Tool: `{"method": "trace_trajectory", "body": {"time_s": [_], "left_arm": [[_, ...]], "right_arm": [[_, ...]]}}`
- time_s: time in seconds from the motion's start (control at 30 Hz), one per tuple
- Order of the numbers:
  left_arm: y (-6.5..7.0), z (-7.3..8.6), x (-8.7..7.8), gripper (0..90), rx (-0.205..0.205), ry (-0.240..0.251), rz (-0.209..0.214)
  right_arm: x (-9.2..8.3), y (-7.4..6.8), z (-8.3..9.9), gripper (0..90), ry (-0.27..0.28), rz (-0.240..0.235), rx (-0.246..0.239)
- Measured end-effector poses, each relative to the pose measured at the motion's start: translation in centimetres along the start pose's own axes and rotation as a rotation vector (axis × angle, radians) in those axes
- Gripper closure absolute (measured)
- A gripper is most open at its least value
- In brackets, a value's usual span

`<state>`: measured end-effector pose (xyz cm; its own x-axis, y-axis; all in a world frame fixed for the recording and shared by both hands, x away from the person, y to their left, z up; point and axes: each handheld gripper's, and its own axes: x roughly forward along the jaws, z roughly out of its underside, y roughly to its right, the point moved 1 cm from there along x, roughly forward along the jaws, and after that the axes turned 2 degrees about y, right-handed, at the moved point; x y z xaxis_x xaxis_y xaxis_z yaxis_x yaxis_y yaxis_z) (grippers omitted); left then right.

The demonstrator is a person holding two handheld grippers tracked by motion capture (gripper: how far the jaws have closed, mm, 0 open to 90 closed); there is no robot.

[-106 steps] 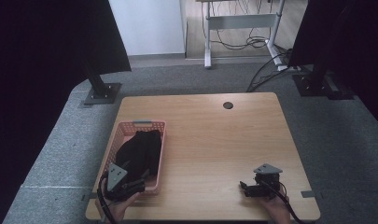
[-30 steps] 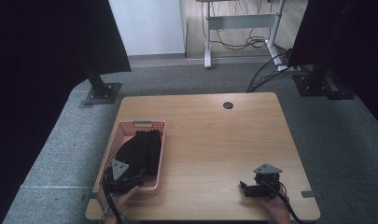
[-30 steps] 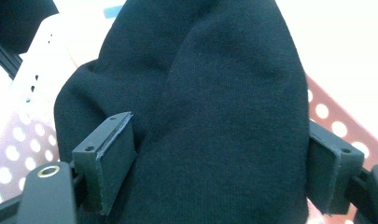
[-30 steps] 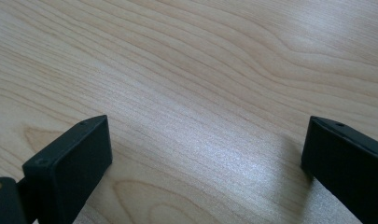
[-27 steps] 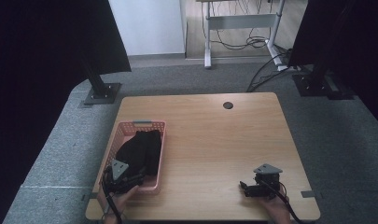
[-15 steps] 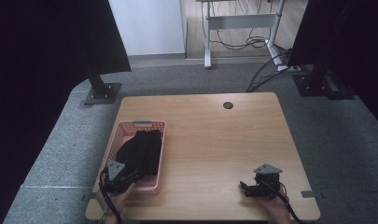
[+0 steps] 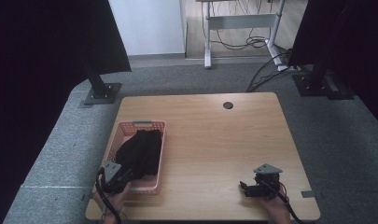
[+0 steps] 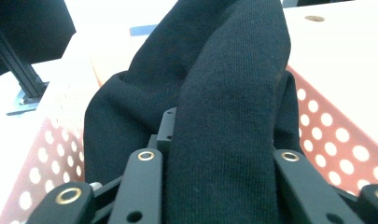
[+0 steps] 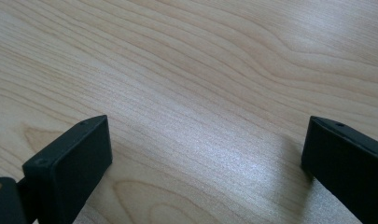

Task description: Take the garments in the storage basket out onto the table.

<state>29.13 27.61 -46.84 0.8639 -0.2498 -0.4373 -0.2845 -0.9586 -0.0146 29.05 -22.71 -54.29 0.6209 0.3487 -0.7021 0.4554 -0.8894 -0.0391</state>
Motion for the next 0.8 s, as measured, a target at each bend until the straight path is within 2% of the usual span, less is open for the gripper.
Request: {"method": "trace_trajectory", "body": {"time_s": [0.2, 0.4, 0.8], "left_arm": [[-0.1, -0.4, -0.2, 71.3, 0.010, 0.018, -0.003], [-0.7, -1.2, -0.8, 72.3, -0.007, 0.050, -0.006], [-0.2, -1.7, -1.3, 72.9, 0.019, 0.083, -0.040]], "right_arm": [[0.0, 0.0, 0.0, 1.2, 0.000, 0.000, 0.000], [0.0, 0.0, 0.0, 1.2, 0.000, 0.000, 0.000], [0.0, 0.0, 0.0, 1.1, 0.000, -0.002, -0.002]]}}
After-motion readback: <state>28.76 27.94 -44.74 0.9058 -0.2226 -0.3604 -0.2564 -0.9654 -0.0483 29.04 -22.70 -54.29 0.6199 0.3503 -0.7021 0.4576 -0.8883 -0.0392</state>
